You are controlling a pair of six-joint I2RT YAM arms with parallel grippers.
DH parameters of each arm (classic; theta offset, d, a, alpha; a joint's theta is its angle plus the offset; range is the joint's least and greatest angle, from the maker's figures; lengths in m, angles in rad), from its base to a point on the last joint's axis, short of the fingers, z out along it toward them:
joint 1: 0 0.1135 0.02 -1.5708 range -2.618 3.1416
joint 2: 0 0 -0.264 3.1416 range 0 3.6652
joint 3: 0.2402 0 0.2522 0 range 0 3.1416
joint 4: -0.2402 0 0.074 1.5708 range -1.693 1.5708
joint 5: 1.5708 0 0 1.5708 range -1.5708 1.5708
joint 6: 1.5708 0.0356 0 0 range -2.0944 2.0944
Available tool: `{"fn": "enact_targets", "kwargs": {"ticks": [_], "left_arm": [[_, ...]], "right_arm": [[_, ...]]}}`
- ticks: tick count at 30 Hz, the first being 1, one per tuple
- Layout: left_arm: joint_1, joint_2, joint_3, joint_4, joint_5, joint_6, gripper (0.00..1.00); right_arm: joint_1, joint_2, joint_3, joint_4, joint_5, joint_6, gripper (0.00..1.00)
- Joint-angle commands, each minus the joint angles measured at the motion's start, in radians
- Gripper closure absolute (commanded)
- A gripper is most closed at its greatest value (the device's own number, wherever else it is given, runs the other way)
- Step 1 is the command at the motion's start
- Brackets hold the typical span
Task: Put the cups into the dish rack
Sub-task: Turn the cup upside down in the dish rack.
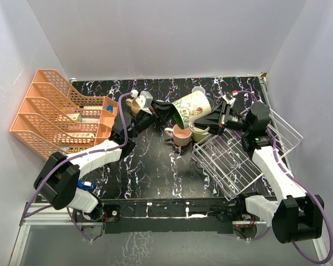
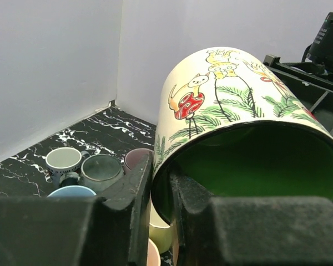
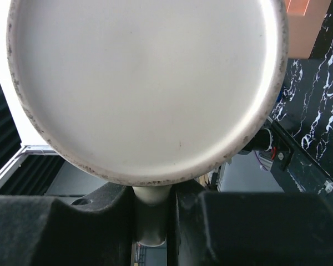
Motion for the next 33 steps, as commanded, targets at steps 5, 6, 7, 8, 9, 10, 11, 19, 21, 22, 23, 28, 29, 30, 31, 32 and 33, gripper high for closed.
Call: {"fn": "enact_targets", "kwargs": {"ticks": [5,6,7,8,9,10,11,19,21,22,23,28,29,30,31,32,33], "left_arm": [[-0.053,-0.097,-0.096,0.106,0.16,-0.075,0.65],[-0.053,-0.1,-0.11,0.112,0.155,-0.09,0.62],[-0.052,-0.101,-0.126,0.11,0.148,-0.102,0.59],[-0.053,-0.103,-0.136,0.106,0.14,-0.112,0.57],[-0.053,-0.103,-0.144,0.106,0.136,-0.122,0.55],[-0.053,-0.104,-0.153,0.102,0.13,-0.131,0.54],[-0.053,-0.106,-0.161,0.096,0.123,-0.138,0.52],[-0.052,-0.198,-0.213,-0.005,-0.002,-0.148,0.27],[-0.052,-0.229,-0.215,-0.063,-0.02,-0.161,0.24],[-0.05,-0.248,-0.217,-0.093,-0.022,-0.172,0.23],[-0.049,-0.265,-0.222,-0.115,-0.021,-0.192,0.23],[-0.048,-0.347,-0.254,-0.167,-0.035,-0.386,0.16],[-0.047,-0.348,-0.252,-0.183,-0.045,-0.451,0.16],[-0.046,-0.343,-0.251,-0.193,-0.041,-0.537,0.16],[-0.047,-0.336,-0.249,-0.192,-0.036,-0.6,0.16],[-0.048,-0.327,-0.249,-0.182,-0.031,-0.671,0.17],[-0.048,-0.316,-0.252,-0.163,-0.024,-0.735,0.17]], "right_arm": [[-0.041,-0.011,-0.001,0.3,0.093,-0.001,0.92],[-0.044,-0.009,-0.008,0.316,0.093,0.007,0.92],[-0.047,-0.009,-0.015,0.329,0.095,0.015,0.92],[-0.049,-0.009,-0.023,0.337,0.097,0.019,0.92],[-0.052,-0.01,-0.03,0.345,0.099,0.022,0.92],[-0.057,-0.01,-0.037,0.353,0.101,0.024,0.92],[-0.06,-0.01,-0.043,0.359,0.102,0.027,0.92],[-0.085,-0.016,-0.071,0.37,0.118,0.021,0.92],[-0.088,-0.018,-0.078,0.371,0.12,0.018,0.92],[-0.09,-0.019,-0.08,0.371,0.123,0.016,0.92],[-0.091,-0.021,-0.082,0.371,0.122,0.015,0.92],[-0.093,-0.029,-0.09,0.358,0.128,-0.006,0.92],[-0.092,-0.028,-0.087,0.35,0.128,-0.016,0.92],[-0.093,-0.028,-0.084,0.338,0.128,-0.027,0.92],[-0.093,-0.027,-0.081,0.328,0.127,-0.039,0.92],[-0.093,-0.027,-0.077,0.32,0.125,-0.047,0.92],[-0.095,-0.027,-0.073,0.316,0.124,-0.052,0.92]]}}
